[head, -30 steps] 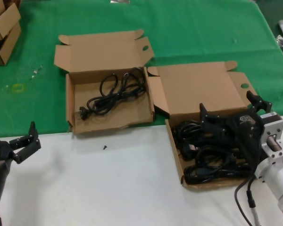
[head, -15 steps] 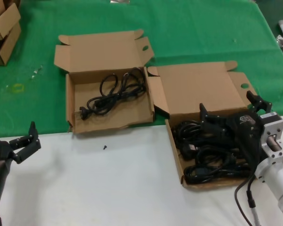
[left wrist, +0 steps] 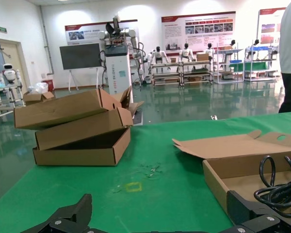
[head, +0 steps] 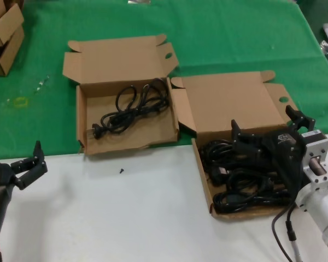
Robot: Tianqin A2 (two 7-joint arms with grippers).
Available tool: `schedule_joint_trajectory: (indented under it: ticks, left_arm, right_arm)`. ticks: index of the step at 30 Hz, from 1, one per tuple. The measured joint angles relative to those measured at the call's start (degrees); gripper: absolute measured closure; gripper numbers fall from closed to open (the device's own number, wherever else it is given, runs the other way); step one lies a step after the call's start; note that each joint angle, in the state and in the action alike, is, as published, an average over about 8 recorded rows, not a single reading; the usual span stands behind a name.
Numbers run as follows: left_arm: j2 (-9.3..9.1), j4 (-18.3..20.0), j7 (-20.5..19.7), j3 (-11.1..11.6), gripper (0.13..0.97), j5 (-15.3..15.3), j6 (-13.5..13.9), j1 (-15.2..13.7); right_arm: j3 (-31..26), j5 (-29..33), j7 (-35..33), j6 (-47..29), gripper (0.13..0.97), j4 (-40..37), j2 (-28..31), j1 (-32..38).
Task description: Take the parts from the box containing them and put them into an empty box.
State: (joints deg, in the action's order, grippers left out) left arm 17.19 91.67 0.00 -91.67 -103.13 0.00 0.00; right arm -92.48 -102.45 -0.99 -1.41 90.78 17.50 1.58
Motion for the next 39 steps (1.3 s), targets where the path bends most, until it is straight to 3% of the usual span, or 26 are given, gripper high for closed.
schedule_joint_trajectory:
  ticks: [39]
  left_arm:
    - [0.0, 0.0, 0.0, 0.0, 0.132, 0.0, 0.0, 0.0]
  right_arm:
    - [0.0, 0.0, 0.0, 0.0, 0.129, 0.0, 0.0, 0.0]
